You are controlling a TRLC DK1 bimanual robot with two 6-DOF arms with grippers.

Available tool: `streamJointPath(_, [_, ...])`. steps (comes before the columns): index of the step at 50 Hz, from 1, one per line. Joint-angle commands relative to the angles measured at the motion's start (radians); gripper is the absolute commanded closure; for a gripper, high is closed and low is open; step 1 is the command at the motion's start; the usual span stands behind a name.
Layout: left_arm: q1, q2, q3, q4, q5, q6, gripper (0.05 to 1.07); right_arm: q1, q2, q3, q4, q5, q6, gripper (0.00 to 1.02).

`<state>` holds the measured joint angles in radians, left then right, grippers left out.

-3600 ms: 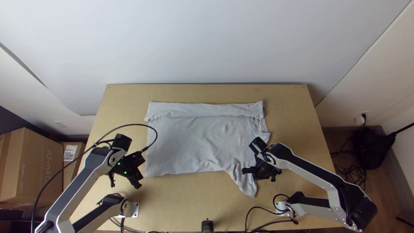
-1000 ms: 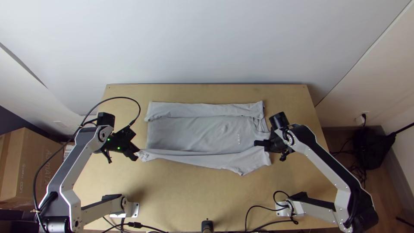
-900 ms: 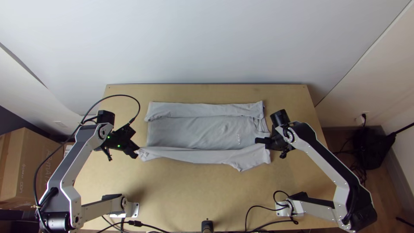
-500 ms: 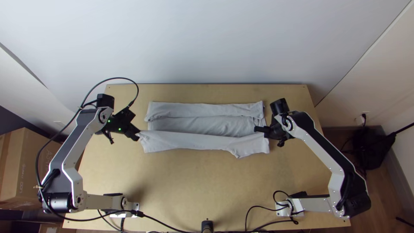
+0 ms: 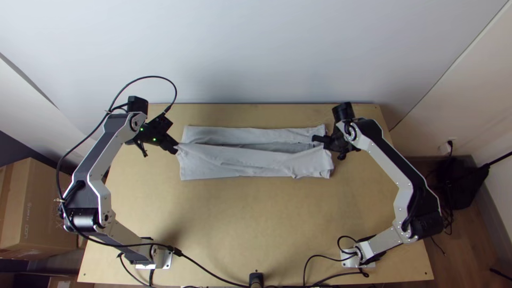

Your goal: Fold the t-shirt

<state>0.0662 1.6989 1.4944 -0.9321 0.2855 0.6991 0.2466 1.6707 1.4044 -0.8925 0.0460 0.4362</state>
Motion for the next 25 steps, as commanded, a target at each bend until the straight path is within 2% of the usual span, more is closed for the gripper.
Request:
streamJointPath(1, [-0.005,0.05,0.069,-0.005,0.006,-0.012,1.04,-0.024,0.063,0.073,0.015,0.017,-0.014,1.0])
streamJointPath(25, [-0.005,0.269,0.306,-0.008,0.006,-0.02,1.04,-0.046,0.297,0.34,0.017,0.015,-0.017,1.0])
